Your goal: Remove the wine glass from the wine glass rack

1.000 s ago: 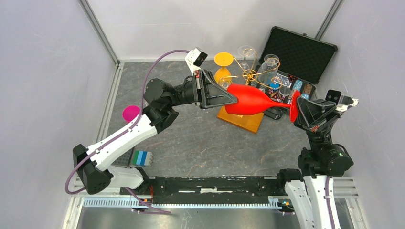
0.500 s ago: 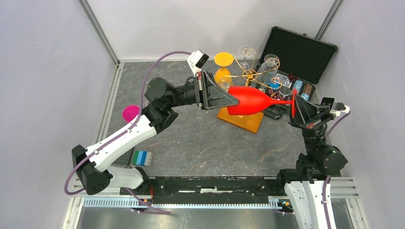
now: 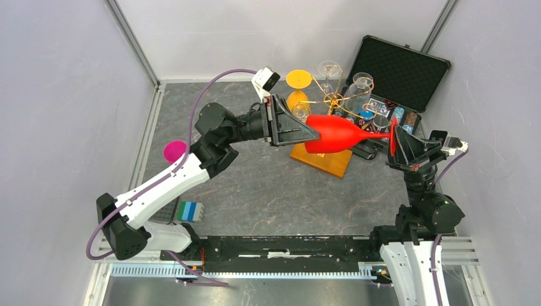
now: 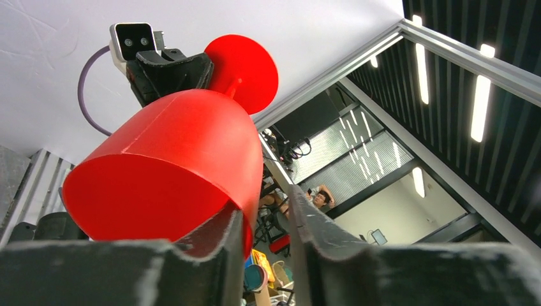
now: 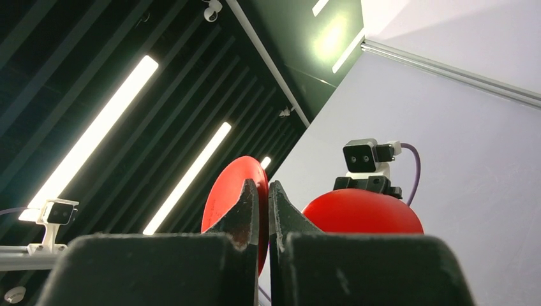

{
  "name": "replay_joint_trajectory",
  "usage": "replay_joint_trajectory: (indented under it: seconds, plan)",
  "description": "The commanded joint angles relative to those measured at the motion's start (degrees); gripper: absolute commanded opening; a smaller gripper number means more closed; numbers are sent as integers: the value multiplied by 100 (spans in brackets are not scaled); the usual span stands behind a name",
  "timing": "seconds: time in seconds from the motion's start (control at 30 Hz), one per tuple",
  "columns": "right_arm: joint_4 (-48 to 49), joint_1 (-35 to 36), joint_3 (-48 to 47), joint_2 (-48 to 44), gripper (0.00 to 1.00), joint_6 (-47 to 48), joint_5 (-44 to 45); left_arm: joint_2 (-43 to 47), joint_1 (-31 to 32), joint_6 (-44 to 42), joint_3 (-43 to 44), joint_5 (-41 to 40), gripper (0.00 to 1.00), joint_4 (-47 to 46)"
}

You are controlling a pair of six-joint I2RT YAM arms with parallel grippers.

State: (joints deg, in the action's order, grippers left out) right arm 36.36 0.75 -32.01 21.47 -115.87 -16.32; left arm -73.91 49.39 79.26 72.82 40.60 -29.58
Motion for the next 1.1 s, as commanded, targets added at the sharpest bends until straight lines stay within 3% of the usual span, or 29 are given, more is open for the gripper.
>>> replay_joint_trajectory:
  seconds: [0.0, 0.07, 0.13, 0.3, 0.67, 0.73, 0.83, 0.9, 0.97, 1.07]
  plan:
    - [-517, -40, 169, 185, 0, 549, -134, 87, 151, -195, 450, 149, 38, -506]
    - [-496, -40, 178, 190, 0, 538, -135, 87, 159, -254, 470, 150, 44, -443]
    - [-489, -40, 186, 198, 0, 533, -140, 83, 159, -306, 481, 139, 42, -389]
    - [-481, -43, 194, 207, 0, 531, -135, 89, 159, -496, 496, 62, 3, -190]
    - [-629, -45, 147, 221, 0, 645, -145, 144, 159, -1121, 616, -10, 2, 275]
    - [-647, -40, 110, 250, 13, 768, -169, 165, 159, -1284, 647, -73, 2, 493]
    - [-746, -45, -21, 312, 50, 1124, -251, 244, 142, -1764, 803, -307, 2, 1138]
    - [-1044, -40, -226, 367, 68, 1508, -305, 349, 118, -2273, 992, -596, 2, 1775]
    - [-1506, -40, -528, 448, 77, 2006, -395, 495, 91, -2876, 1280, -1036, 2, 2555]
    - [-1991, -40, -855, 552, 84, 2523, -475, 764, 95, -3861, 1653, -1928, 2, 3776]
